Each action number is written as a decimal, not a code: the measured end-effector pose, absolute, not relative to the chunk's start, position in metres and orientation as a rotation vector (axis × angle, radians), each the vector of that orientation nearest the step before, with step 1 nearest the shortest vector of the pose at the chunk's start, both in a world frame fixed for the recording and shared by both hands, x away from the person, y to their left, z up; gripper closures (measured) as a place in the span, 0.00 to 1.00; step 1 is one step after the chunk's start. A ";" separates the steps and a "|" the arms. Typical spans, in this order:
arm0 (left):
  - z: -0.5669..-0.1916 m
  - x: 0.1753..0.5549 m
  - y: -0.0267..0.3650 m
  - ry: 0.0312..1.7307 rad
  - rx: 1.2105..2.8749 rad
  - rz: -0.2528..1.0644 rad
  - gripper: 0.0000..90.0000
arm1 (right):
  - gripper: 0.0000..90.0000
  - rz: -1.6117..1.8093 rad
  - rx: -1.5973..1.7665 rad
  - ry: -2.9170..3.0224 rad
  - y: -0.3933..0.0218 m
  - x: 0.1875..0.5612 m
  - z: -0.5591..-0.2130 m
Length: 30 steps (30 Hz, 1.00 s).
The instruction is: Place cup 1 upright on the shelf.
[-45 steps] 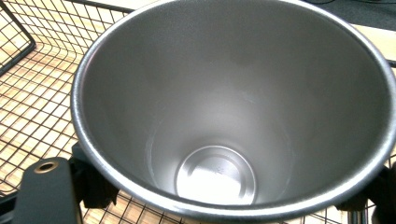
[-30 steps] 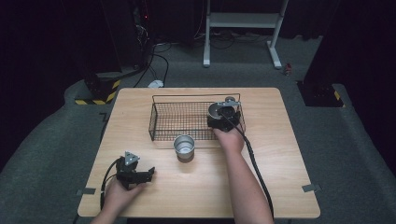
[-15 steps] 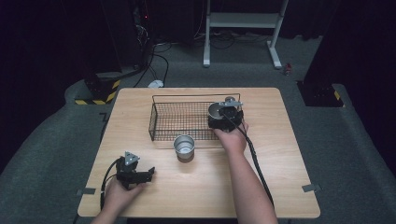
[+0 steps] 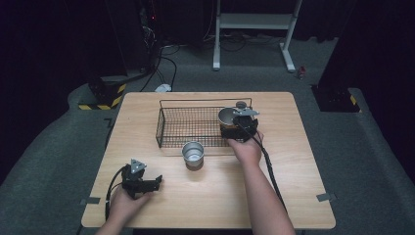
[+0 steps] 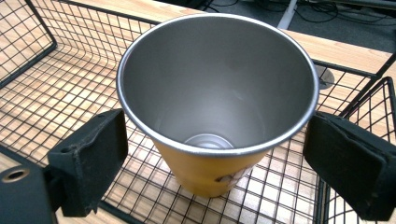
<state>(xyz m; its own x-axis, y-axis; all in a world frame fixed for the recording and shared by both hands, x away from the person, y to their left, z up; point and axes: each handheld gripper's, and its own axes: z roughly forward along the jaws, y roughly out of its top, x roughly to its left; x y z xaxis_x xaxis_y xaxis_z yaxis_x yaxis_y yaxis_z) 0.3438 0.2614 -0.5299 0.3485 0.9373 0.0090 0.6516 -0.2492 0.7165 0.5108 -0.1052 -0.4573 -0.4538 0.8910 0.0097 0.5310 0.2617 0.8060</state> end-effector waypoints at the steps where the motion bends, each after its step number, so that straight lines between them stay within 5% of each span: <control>1: -0.530 0.344 0.261 1.380 1.994 0.593 0.06 | 0.08 1.066 1.281 2.084 -0.106 0.508 -0.457; 30: -0.530 0.344 0.261 1.380 1.994 0.593 0.06 | 0.09 1.225 1.225 2.088 -0.139 0.435 -0.453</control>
<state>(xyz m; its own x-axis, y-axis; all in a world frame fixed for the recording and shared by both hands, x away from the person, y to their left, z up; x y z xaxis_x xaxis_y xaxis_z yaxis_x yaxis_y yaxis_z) 0.3439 0.2615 -0.5299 0.3489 0.9371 0.0088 0.6516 -0.2493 0.7164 0.4351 -0.1388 -0.4531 -0.5202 0.8511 0.0699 0.4761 0.2211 0.8511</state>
